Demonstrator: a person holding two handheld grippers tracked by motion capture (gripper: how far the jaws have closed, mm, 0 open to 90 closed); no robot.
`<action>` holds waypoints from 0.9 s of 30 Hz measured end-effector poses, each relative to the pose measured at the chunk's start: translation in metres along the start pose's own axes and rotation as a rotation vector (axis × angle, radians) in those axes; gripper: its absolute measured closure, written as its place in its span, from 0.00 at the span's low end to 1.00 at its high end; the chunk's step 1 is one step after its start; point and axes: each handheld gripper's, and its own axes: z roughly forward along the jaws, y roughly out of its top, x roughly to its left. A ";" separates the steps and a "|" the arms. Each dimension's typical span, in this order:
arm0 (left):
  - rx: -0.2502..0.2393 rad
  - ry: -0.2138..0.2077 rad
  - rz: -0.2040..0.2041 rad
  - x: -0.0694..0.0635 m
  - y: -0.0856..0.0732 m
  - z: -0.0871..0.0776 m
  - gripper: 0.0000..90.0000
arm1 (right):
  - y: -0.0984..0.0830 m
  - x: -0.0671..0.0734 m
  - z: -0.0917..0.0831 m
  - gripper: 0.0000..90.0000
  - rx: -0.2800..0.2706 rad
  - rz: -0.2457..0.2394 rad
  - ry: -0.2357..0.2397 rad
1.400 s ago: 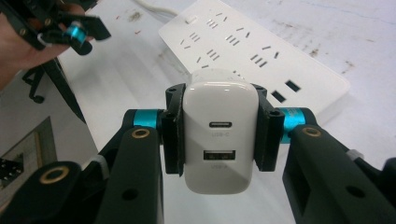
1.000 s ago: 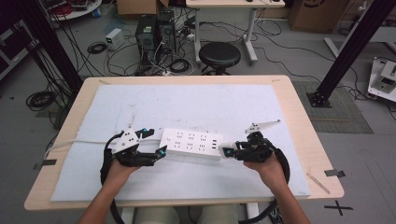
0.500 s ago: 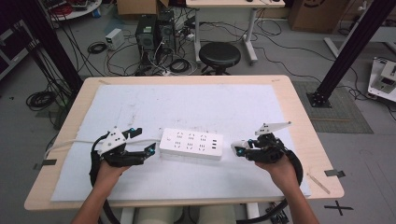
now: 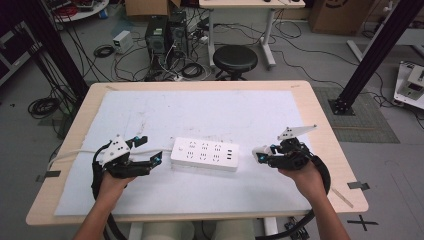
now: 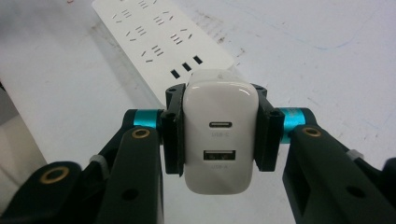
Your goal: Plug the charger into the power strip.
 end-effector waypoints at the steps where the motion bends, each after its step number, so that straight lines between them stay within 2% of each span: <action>1: -0.002 0.002 -0.005 0.000 0.000 0.000 0.24 | 0.002 0.000 0.000 0.70 0.003 -0.006 0.000; 5: -0.001 0.002 -0.003 0.001 -0.001 0.001 0.24 | 0.007 -0.001 0.000 0.70 0.020 -0.025 -0.006; 6: -0.003 0.005 -0.006 0.002 -0.002 0.002 0.24 | 0.014 -0.001 0.001 0.70 0.041 -0.074 -0.020; 8: -0.005 0.005 -0.008 0.002 -0.003 0.001 0.24 | 0.016 0.000 0.001 0.70 0.046 -0.084 -0.025; 9: -0.002 0.007 -0.005 0.003 -0.004 0.001 0.24 | 0.021 0.001 0.002 0.70 0.061 -0.117 -0.046; 10: -0.002 0.007 -0.005 0.003 -0.004 0.001 0.24 | 0.021 0.001 0.002 0.70 0.061 -0.117 -0.046; 11: -0.002 0.008 -0.008 0.003 -0.005 0.001 0.24 | 0.025 0.002 0.004 0.70 0.076 -0.154 -0.072; 13: -0.011 0.012 -0.017 0.004 -0.006 0.000 0.24 | 0.029 0.005 0.006 0.70 0.082 -0.190 -0.098; 14: -0.011 0.012 -0.017 0.004 -0.006 0.000 0.24 | 0.029 0.005 0.006 0.70 0.082 -0.190 -0.098; 15: -0.012 0.012 -0.020 0.004 -0.006 0.000 0.24 | 0.032 0.006 0.008 0.70 0.087 -0.210 -0.113; 20: -0.008 0.008 -0.023 0.004 -0.008 -0.001 0.24 | 0.036 0.006 0.014 0.70 0.091 -0.207 -0.105; 24: -0.009 0.011 -0.027 0.004 -0.010 0.000 0.24 | 0.038 0.006 0.016 0.70 0.087 -0.216 -0.093; 27: -0.010 0.009 -0.027 0.005 -0.010 0.000 0.24 | 0.045 0.009 0.021 0.70 0.106 -0.235 -0.086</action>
